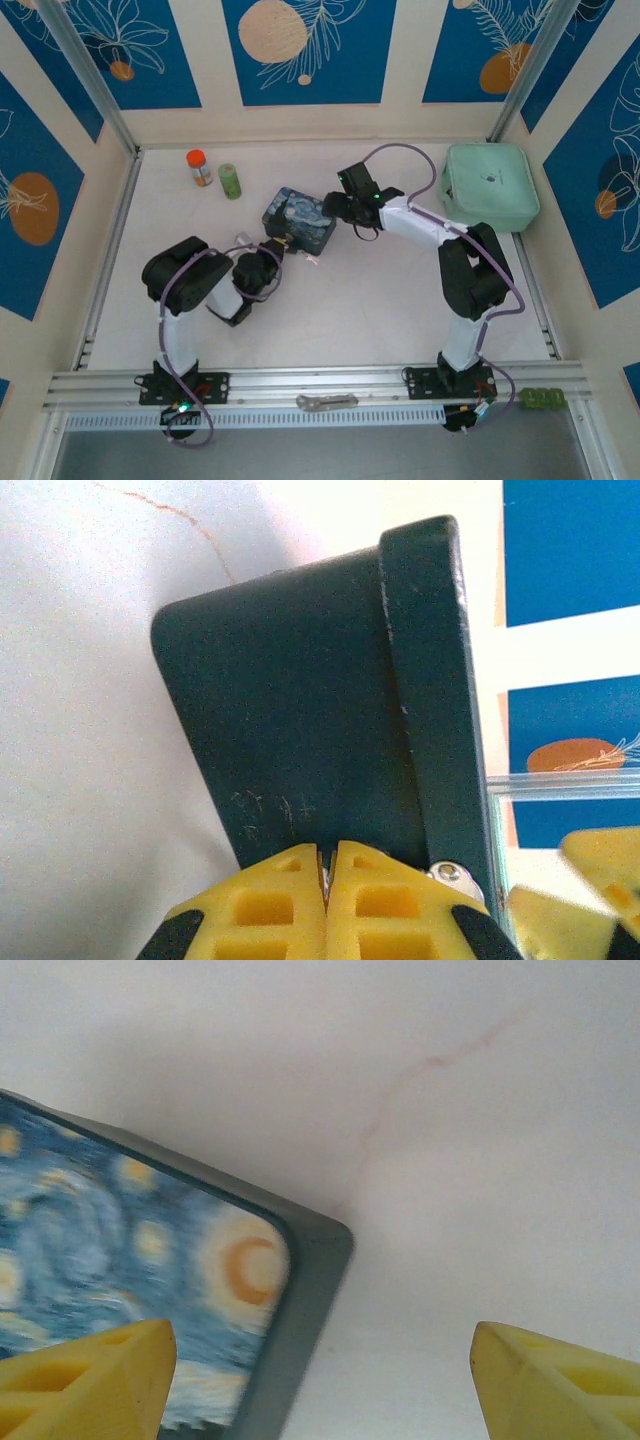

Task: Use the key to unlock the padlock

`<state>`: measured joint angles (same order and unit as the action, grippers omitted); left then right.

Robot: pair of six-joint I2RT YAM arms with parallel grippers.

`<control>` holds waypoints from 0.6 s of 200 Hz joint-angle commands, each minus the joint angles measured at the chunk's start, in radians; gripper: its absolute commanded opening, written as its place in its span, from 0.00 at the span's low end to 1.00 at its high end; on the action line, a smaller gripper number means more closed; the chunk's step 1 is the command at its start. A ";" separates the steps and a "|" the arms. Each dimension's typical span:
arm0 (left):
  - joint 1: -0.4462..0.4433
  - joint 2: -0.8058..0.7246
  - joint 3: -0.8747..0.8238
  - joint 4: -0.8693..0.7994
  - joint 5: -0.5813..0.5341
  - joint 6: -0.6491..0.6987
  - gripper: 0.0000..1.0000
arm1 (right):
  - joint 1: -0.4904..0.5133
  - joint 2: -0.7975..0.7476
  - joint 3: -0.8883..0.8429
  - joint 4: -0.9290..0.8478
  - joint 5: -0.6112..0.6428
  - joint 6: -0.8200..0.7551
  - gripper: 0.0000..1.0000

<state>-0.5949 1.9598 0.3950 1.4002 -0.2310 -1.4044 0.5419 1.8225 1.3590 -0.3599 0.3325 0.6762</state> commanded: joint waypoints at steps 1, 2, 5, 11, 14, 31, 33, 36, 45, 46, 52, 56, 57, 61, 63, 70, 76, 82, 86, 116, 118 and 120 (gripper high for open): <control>0.020 -0.032 -0.052 0.008 0.078 0.036 0.00 | 0.017 -0.029 0.029 -0.060 0.029 -0.085 0.78; 0.021 -0.033 -0.055 0.008 0.081 0.036 0.00 | 0.018 -0.030 0.030 -0.060 0.029 -0.086 0.78; 0.021 -0.035 -0.062 0.008 0.091 0.037 0.00 | 0.018 -0.033 0.029 -0.062 0.029 -0.090 0.78; 0.024 -0.041 -0.073 0.008 0.112 0.037 0.00 | 0.020 -0.040 0.025 -0.063 0.026 -0.098 0.78; 0.027 -0.046 -0.077 0.008 0.124 0.040 0.00 | 0.020 -0.043 0.021 -0.064 0.023 -0.103 0.78; 0.039 -0.066 -0.094 -0.012 0.207 0.045 0.00 | 0.020 -0.070 -0.001 -0.069 0.004 -0.127 0.78; 0.039 -0.068 -0.095 -0.018 0.218 0.045 0.00 | 0.020 -0.074 -0.004 -0.070 0.004 -0.129 0.78; 0.041 -0.072 -0.095 -0.029 0.234 0.045 0.00 | 0.019 -0.079 -0.008 -0.072 0.004 -0.131 0.79; 0.047 -0.084 -0.088 -0.067 0.296 0.051 0.00 | 0.017 -0.096 -0.027 -0.076 0.005 -0.140 0.79; 0.047 -0.085 -0.087 -0.073 0.302 0.052 0.00 | 0.017 -0.097 -0.030 -0.077 0.004 -0.141 0.79; 0.047 -0.095 -0.084 -0.101 0.333 0.057 0.00 | 0.015 -0.109 -0.044 -0.077 0.003 -0.146 0.79; 0.047 -0.102 -0.082 -0.119 0.354 0.061 0.00 | 0.013 -0.116 -0.053 -0.079 0.002 -0.148 0.79; 0.047 -0.104 -0.081 -0.125 0.360 0.062 0.00 | 0.013 -0.118 -0.054 -0.078 0.003 -0.149 0.79; 0.047 -0.112 -0.081 -0.143 0.378 0.066 0.00 | 0.012 -0.124 -0.064 -0.078 0.003 -0.151 0.79; 0.047 -0.115 -0.081 -0.152 0.387 0.071 0.00 | 0.011 -0.127 -0.068 -0.079 0.003 -0.152 0.80; 0.047 -0.130 -0.082 -0.183 0.413 0.082 0.00 | 0.005 -0.139 -0.084 -0.079 -0.002 -0.153 0.80; 0.047 -0.147 -0.082 -0.215 0.436 0.094 0.00 | 0.002 -0.148 -0.097 -0.079 -0.006 -0.154 0.80; 0.047 -0.165 -0.082 -0.254 0.458 0.105 0.00 | -0.002 -0.155 -0.109 -0.079 -0.010 -0.153 0.80; 0.047 -0.177 -0.082 -0.279 0.472 0.114 0.00 | -0.004 -0.159 -0.116 -0.079 -0.011 -0.153 0.80; 0.044 -0.281 -0.053 -0.483 0.626 0.189 0.00 | -0.019 -0.182 -0.152 -0.078 -0.022 -0.152 0.80; 0.044 -0.288 -0.048 -0.504 0.636 0.196 0.00 | -0.020 -0.181 -0.154 -0.079 -0.023 -0.152 0.80; 0.044 -0.296 -0.042 -0.527 0.648 0.204 0.00 | -0.020 -0.181 -0.153 -0.080 -0.025 -0.152 0.80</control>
<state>-0.5545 1.7454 0.3134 1.0893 0.2302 -1.2976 0.5335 1.6695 1.2274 -0.4198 0.3317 0.5407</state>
